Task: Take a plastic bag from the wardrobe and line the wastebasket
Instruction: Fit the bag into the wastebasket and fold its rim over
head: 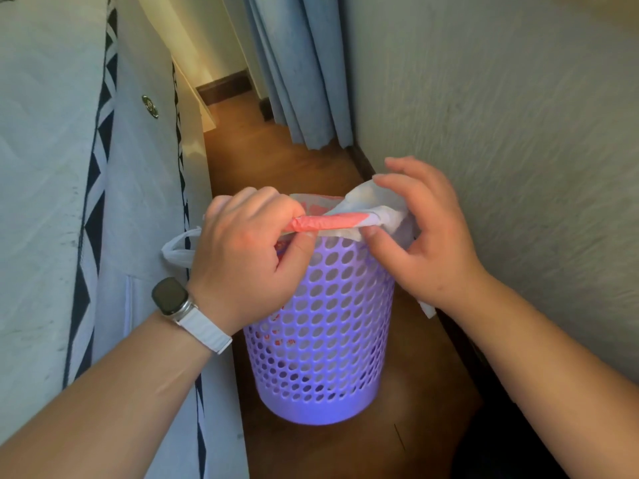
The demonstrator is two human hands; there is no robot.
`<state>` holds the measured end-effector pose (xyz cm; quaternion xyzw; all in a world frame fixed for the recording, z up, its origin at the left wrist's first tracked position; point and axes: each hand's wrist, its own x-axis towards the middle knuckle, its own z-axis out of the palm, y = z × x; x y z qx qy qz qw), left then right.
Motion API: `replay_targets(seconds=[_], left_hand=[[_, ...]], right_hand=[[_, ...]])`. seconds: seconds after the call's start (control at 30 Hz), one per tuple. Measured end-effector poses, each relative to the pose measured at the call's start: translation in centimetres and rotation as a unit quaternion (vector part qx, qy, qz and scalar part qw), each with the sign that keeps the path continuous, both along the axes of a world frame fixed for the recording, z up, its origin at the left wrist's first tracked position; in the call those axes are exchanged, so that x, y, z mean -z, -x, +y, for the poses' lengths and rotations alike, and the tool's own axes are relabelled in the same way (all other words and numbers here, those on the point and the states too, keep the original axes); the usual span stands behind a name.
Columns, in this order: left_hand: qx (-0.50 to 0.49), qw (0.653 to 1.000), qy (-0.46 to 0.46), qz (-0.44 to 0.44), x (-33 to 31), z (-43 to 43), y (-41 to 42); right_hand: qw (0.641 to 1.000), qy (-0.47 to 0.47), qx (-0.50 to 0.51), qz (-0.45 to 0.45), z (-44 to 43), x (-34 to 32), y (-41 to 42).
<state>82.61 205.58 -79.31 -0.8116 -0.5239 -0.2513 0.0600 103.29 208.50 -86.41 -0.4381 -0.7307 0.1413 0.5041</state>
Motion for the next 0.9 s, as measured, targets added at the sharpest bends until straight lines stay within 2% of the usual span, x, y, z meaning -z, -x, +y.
replay_targets(seconds=[0.1,0.2,0.4,0.53,0.73,0.9], left_hand=[[0.0,1.0,0.003,-0.028,0.0,0.0,0.0],[0.012,0.998,0.012,-0.054,0.1,0.1,-0.1],[0.037,0.999,0.006,-0.011,0.0,-0.7,-1.0],[0.052,0.998,0.024,0.005,0.5,-1.1,-1.8],[0.047,0.997,0.053,0.026,0.8,-0.5,-1.1],[0.043,0.998,0.056,0.002,0.3,0.2,0.2]], right_hand=[[0.997,0.043,-0.009,0.064,-0.1,0.3,0.3],[0.996,0.023,0.019,0.086,-0.4,0.3,0.7],[0.996,-0.034,0.069,0.04,-1.3,-0.2,1.9],[0.997,-0.03,0.073,0.022,-2.0,-0.4,3.1],[0.999,0.004,0.01,0.03,-2.3,-0.2,3.2],[0.999,-0.002,-0.013,0.052,-1.1,0.0,1.5]])
